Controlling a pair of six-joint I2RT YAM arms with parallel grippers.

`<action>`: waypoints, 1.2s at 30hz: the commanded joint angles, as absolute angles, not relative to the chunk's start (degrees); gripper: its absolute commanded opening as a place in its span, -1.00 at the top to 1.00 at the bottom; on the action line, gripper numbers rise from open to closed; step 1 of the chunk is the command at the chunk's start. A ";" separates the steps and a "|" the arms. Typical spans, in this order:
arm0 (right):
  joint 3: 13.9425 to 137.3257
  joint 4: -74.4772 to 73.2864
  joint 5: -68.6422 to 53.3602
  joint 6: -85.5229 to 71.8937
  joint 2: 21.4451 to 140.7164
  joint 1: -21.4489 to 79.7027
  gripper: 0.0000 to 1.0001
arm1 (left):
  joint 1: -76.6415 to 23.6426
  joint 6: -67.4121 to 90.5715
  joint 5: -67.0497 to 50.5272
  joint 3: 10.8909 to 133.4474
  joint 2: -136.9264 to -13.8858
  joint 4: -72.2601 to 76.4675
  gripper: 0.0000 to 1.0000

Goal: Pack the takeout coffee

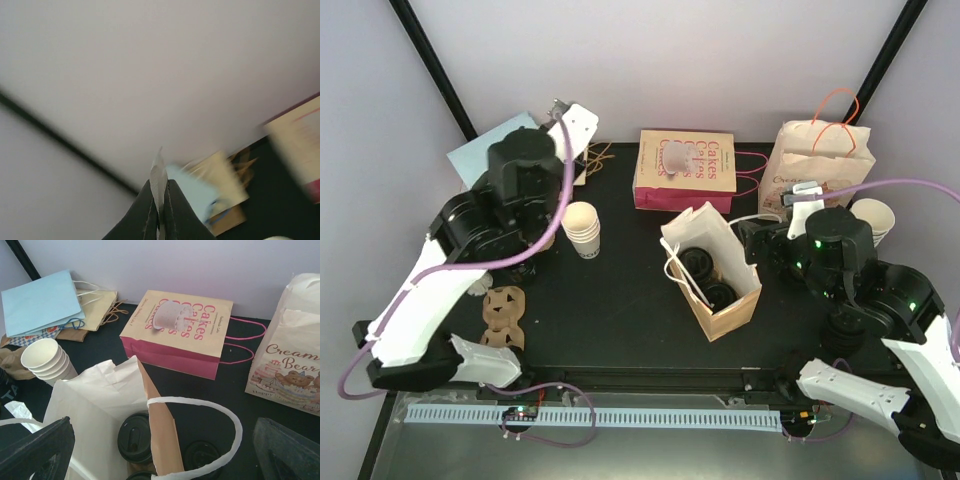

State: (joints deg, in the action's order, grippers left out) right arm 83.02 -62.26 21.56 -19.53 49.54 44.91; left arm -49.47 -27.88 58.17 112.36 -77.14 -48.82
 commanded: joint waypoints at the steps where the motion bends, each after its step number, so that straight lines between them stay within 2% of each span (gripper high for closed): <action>1: 85.41 -63.07 23.88 -19.79 49.38 44.60 -1.00 | -53.68 -16.70 29.79 113.29 -70.36 -41.59 0.97; 7: 87.01 -64.30 24.49 -20.62 50.09 44.58 -1.00 | -53.79 -7.44 5.79 97.68 -57.58 -19.97 0.97; 11: 87.65 -64.53 24.99 -21.33 50.10 44.60 -1.00 | -53.79 -3.14 -2.55 87.79 -50.59 -6.82 0.93; 15: 87.76 -64.64 26.08 -21.92 49.93 44.65 -1.00 | -53.79 1.21 -8.66 84.71 -47.90 -2.35 0.91; 23: 87.63 -65.17 27.50 -23.32 49.66 44.63 -1.00 | -53.79 6.48 -16.69 78.41 -47.03 6.46 0.91; 30: 87.23 -65.57 27.91 -23.94 49.09 44.65 -1.00 | -53.79 9.35 -18.96 72.65 -48.68 16.62 0.91; 36: 87.23 -65.85 28.30 -24.16 49.04 44.65 -1.00 | -53.79 12.18 -19.93 72.42 -53.79 23.10 0.92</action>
